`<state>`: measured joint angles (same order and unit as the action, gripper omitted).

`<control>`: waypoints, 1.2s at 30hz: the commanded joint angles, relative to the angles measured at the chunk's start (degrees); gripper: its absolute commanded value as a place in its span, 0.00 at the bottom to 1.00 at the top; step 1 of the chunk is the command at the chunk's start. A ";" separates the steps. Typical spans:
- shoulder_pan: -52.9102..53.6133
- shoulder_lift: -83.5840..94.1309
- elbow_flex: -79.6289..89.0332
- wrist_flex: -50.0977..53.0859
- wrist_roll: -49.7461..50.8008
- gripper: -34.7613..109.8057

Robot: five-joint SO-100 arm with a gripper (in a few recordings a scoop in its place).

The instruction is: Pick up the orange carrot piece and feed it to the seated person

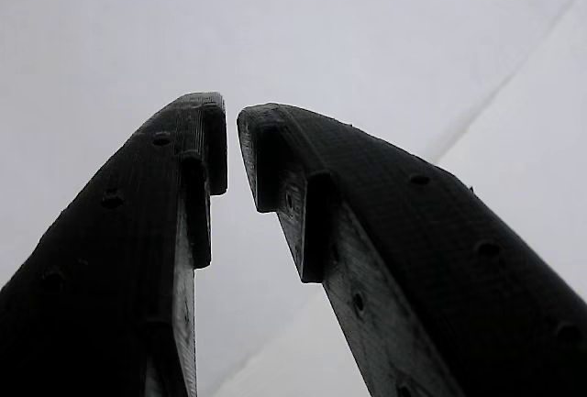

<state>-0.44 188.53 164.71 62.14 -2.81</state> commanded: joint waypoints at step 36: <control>1.41 1.05 3.43 -0.35 0.00 0.23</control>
<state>-0.44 188.44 169.10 62.05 -2.37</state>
